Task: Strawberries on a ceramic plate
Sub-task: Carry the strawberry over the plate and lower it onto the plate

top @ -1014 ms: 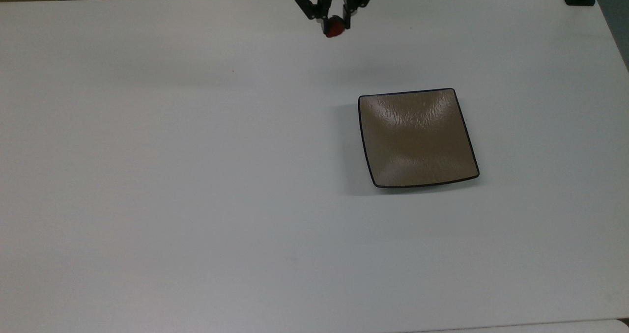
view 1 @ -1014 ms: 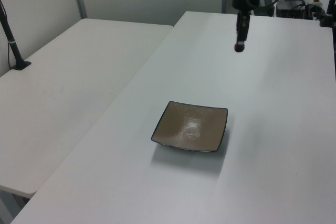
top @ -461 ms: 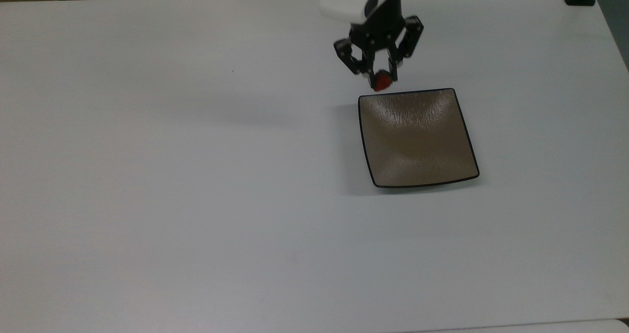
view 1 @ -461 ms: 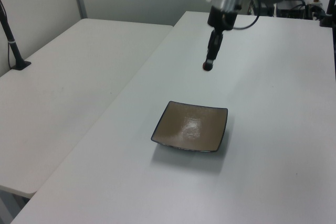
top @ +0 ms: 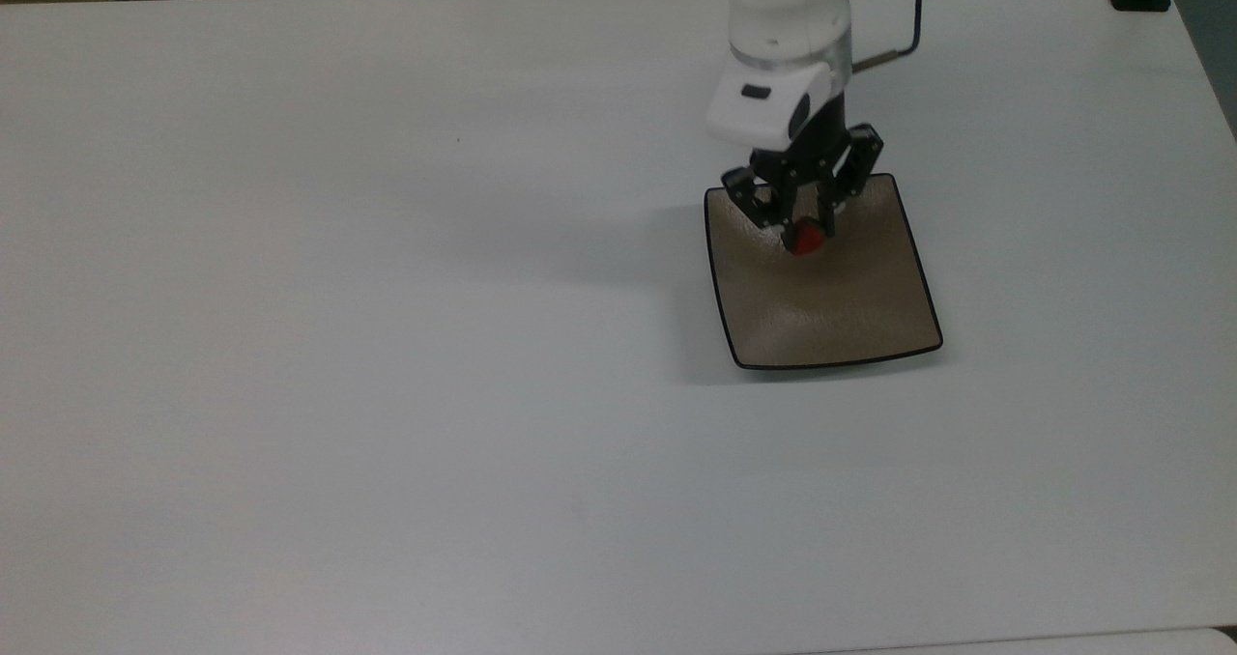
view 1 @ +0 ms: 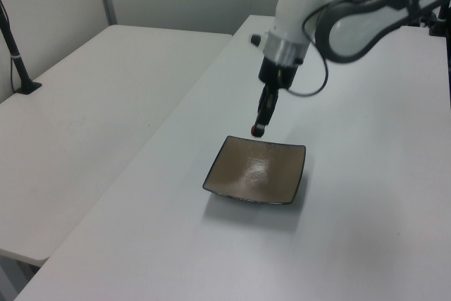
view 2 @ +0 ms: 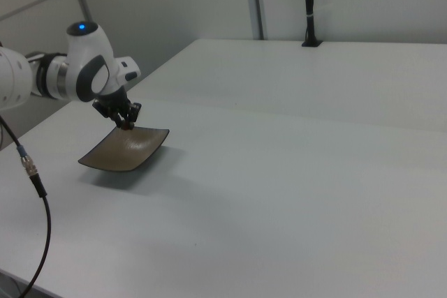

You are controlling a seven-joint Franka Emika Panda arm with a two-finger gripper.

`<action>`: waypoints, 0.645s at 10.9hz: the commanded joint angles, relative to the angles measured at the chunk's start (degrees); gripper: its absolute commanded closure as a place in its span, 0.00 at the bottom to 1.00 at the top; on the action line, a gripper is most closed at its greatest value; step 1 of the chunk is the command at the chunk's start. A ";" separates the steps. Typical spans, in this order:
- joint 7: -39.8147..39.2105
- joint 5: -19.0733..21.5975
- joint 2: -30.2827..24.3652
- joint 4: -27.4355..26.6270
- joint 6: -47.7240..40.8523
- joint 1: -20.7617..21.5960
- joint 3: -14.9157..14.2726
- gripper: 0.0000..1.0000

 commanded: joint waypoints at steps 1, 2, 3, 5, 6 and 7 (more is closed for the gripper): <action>0.84 1.16 4.56 0.02 7.06 2.29 -0.43 0.81; 0.83 1.07 5.53 -0.16 8.13 3.00 -0.43 0.80; 0.83 0.98 6.49 -0.25 8.40 3.09 -0.43 0.79; 0.83 0.45 7.73 -0.34 8.49 3.70 -0.34 0.75; 0.75 0.37 7.73 -0.69 8.49 3.79 -0.26 0.71; 0.83 0.45 7.73 -0.69 8.49 3.71 -0.26 0.57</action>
